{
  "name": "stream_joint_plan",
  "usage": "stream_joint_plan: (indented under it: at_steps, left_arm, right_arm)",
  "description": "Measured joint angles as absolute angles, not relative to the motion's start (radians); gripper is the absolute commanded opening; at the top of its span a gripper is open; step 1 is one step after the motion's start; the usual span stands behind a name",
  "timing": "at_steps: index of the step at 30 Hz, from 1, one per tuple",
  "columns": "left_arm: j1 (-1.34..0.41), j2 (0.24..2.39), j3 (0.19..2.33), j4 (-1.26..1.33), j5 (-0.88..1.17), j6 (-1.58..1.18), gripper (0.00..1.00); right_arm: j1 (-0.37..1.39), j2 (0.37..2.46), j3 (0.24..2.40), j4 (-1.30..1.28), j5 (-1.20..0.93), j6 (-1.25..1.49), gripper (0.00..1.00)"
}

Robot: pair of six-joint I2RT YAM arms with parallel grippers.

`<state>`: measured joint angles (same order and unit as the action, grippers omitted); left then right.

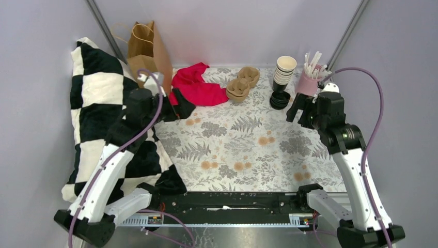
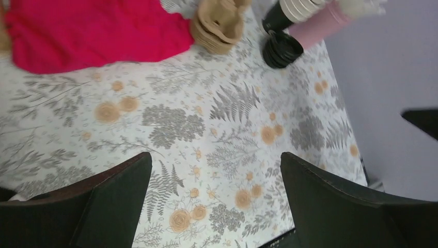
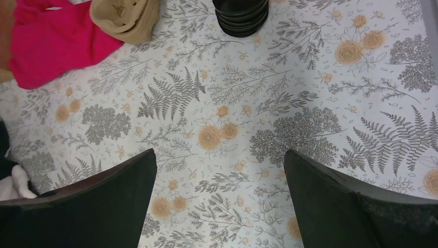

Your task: Pack the takeout coffee

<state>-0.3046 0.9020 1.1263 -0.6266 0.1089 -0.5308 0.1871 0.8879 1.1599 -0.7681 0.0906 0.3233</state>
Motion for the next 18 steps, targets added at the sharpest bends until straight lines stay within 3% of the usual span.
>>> stream_joint_plan:
  at_steps: [3,18]
  left_arm:
    - [-0.392,0.963,1.159,-0.599,0.154,-0.497,0.99]
    - [-0.405,1.028,1.203,-0.639,0.183,-0.445,0.99]
  right_arm:
    - [0.184,0.952,1.166,-0.75,0.106,0.346,1.0]
    - [0.183,1.111,1.172,-0.678,0.012,0.384,1.0]
